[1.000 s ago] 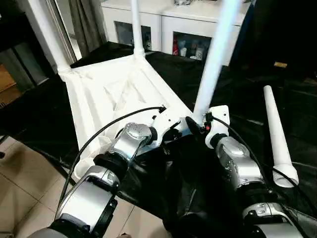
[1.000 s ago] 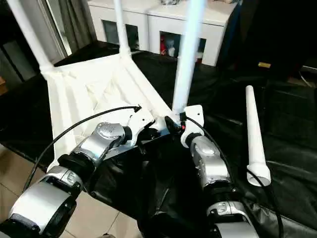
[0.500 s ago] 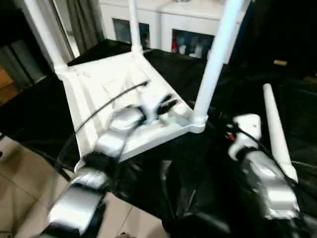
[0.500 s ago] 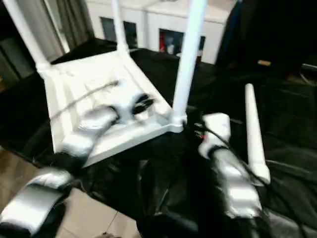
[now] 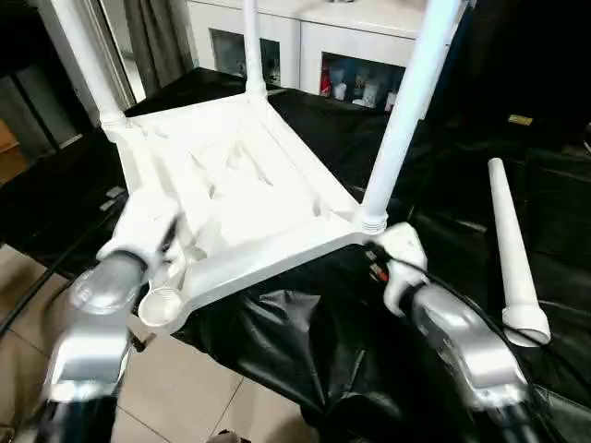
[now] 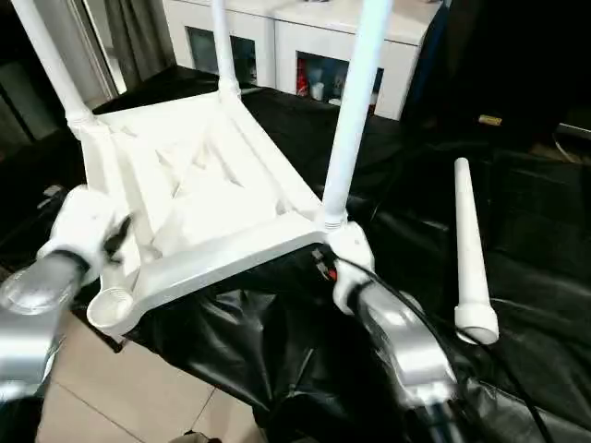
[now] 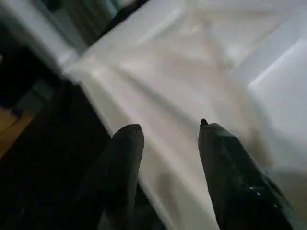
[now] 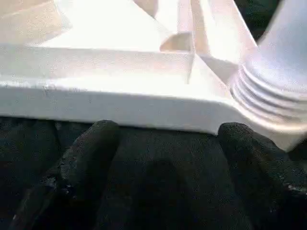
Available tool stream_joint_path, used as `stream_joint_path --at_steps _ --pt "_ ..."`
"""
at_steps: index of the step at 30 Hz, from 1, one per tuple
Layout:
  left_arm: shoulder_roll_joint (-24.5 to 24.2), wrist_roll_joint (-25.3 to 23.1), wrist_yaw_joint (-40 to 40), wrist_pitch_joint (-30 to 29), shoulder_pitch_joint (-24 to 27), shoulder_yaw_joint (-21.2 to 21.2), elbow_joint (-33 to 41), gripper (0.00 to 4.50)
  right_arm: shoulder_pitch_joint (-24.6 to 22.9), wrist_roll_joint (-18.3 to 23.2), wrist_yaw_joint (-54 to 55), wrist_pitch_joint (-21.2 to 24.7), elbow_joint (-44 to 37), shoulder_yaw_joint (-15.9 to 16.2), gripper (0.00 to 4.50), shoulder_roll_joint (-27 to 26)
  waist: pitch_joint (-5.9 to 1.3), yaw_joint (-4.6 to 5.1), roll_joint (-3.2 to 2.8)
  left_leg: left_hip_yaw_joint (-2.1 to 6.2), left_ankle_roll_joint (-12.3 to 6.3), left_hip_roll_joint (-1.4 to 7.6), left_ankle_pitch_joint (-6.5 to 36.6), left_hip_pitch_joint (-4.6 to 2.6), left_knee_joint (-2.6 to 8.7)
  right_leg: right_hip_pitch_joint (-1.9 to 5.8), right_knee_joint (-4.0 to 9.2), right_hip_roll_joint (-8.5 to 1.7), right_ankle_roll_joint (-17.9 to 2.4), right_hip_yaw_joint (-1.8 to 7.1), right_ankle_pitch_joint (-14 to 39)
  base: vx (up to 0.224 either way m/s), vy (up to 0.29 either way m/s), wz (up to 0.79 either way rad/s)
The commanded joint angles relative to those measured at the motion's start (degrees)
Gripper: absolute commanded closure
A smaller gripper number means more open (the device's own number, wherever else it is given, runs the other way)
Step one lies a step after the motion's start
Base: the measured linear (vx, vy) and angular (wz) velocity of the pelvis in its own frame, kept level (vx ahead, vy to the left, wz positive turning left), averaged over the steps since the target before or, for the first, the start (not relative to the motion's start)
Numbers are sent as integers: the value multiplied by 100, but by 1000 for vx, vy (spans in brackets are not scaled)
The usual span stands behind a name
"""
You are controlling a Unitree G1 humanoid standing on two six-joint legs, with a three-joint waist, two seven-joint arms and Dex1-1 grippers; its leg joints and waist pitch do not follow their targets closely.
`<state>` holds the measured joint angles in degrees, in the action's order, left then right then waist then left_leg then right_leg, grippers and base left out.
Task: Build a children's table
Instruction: Rotate leg to tighten, then rotate table base
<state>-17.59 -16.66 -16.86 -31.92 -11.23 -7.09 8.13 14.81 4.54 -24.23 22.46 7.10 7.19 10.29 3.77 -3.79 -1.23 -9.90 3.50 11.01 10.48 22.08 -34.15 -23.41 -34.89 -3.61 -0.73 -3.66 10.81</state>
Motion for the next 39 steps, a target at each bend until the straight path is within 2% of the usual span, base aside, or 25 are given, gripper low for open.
stream_joint_path --at_steps 1,4,7,10,13,14,17,20,23,24,25,27,28,29,30,31,32,34,35,36,37,38,39 --pt "-104 -5 -57 -320 65 28 141 228 57 -48 39 123 98 17 110 7 -299 -14 -38 90 -78 211 1435 -109 474 187 483 -387 -922 298 1466 0 0 0" --pt "-241 -256 75 -525 144 8 283 228 125 -69 77 173 128 73 142 -30 -304 -7 -43 108 -72 211 1346 -79 477 229 452 -387 -916 290 1198 0 0 0" --pt "-215 -397 254 -645 161 -152 507 228 86 -55 62 197 64 75 157 -31 -296 2 -55 108 -97 208 1273 -68 471 238 443 -385 -991 288 992 0 0 0" --pt "-173 -474 560 -780 298 -367 783 228 16 -49 74 199 57 89 192 -62 -290 17 -48 111 -107 209 1319 -67 472 247 439 -387 -1042 282 991 0 0 0" --pt "-208 -470 658 -829 336 -425 807 228 15 -52 82 208 67 96 213 -79 -260 35 -41 103 -112 191 1470 -72 478 223 479 -379 -964 284 1315 0 0 0" --pt "-270 -494 623 -1019 412 -430 800 256 26 -58 79 234 69 98 231 -92 -242 37 -41 107 -100 193 1558 -79 490 205 497 -381 -907 285 1509 0 0 0" --pt "-302 -429 353 -1395 652 -332 690 263 33 -69 73 258 68 117 247 -99 -250 57 -54 114 -38 200 1666 -98 497 183 517 -378 -820 294 1718 0 0 0" --pt "-262 -282 204 -1673 791 -222 608 306 35 -79 76 253 61 121 280 -86 -254 52 -59 117 -5 204 1702 -104 505 176 518 -373 -834 298 1649 0 0 0" --pt "-192 -33 -2 -1728 829 -79 475 305 21 -78 103 266 15 91 286 -71 -257 23 -56 109 0 201 1677 -110 507 168 517 -372 -865 302 1564 0 0 0" --pt "-177 46 -108 -1771 808 8 429 335 14 -89 124 268 7 79 314 -63 -257 23 -56 109 0 201 1677 -110 507 168 517 -372 -865 302 1564 0 0 0" --pt "-170 108 -187 -1818 790 72 399 335 11 -99 139 272 4 71 314 -59 -270 16 -55 108 9 202 1621 -107 505 179 503 -376 -882 306 1477 0 0 0" --pt "-88 354 -468 -1444 633 275 227 350 -27 -173 276 322 -81 24 326 -32 -279 13 -45 106 11 205 1600 -107 502 187 506 -377 -889 308 1435 0 0 0" --pt "-81 382 -507 -1393 614 301 203 358 -32 -177 290 331 -93 16 326 -30 -271 3 -51 83 14 193 1646 -141 492 155 531 -371 -873 317 1515 0 0 0" --pt "-71 436 -588 -1298 580 346 159 386 -39 -182 315 348 -115 3 326 -27 -273 5 -46 86 28 204 1668 -141 495 162 525 -377 -880 325 1510 0 0 0" --pt "-64 477 -650 -1225 553 380 125 386 -45 -185 333 361 -131 -7 326 -24 -273 5 -46 86 28 204 1668 -141 495 162 525 -377 -880 325 1510 0 0 0" --pt "-27 579 -800 -1049 458 494 -8 392 -68 -193 398 399 -188 -54 326 -12 -272 5 -43 101 29 202 1646 -105 511 195 524 -390 -824 319 1587 0 0 0" --pt "92 669 -890 -882 282 661 -274 395 -131 -213 508 448 -298 -152 326 31 -294 17 -107 84 55 194 1637 -141 492 167 540 -365 -780 322 1575 0 0 0" --pt "212 717 -922 -728 108 808 -555 416 -191 -233 607 487 -401 -243 326 76 -299 -3 -87 68 95 196 1697 -199 478 137 550 -349 -766 331 1554 0 0 0" --pt "316 753 -946 -570 -37 919 -814 436 -242 -245 688 520 -491 -313 326 116 -304 -2 -79 84 107 193 1671 -153 493 198 531 -374 -768 339 1553 0 0 0" --pt "398 747 -959 -471 -156 1024 -1039 437 -287 -237 741 564 -572 -377 326 144 -304 1 -94 80 105 187 1631 -133 494 208 541 -367 -726 338 1585 0 0 0" --pt "468 710 -1017 -269 -275 1190 -1273 437 -347 -215 787 621 -680 -456 326 167 -306 -24 -80 61 97 178 1674 -191 475 158 590 -344 -624 349 1683 0 0 0" --pt "562 685 -1060 -123 -393 1326 -1482 445 -406 -203 821 671 -786 -519 326 191 -317 -34 -66 63 106 185 1698 -204 471 160 571 -355 -630 358 1684 0 0 0" --pt "562 685 -1060 -123 -393 1326 -1482 445 -406 -203 821 671 -786 -519 326 191 -324 -33 -82 76 107 178 1619 -156 476 206 559 -363 -612 363 1691 0 0 0"
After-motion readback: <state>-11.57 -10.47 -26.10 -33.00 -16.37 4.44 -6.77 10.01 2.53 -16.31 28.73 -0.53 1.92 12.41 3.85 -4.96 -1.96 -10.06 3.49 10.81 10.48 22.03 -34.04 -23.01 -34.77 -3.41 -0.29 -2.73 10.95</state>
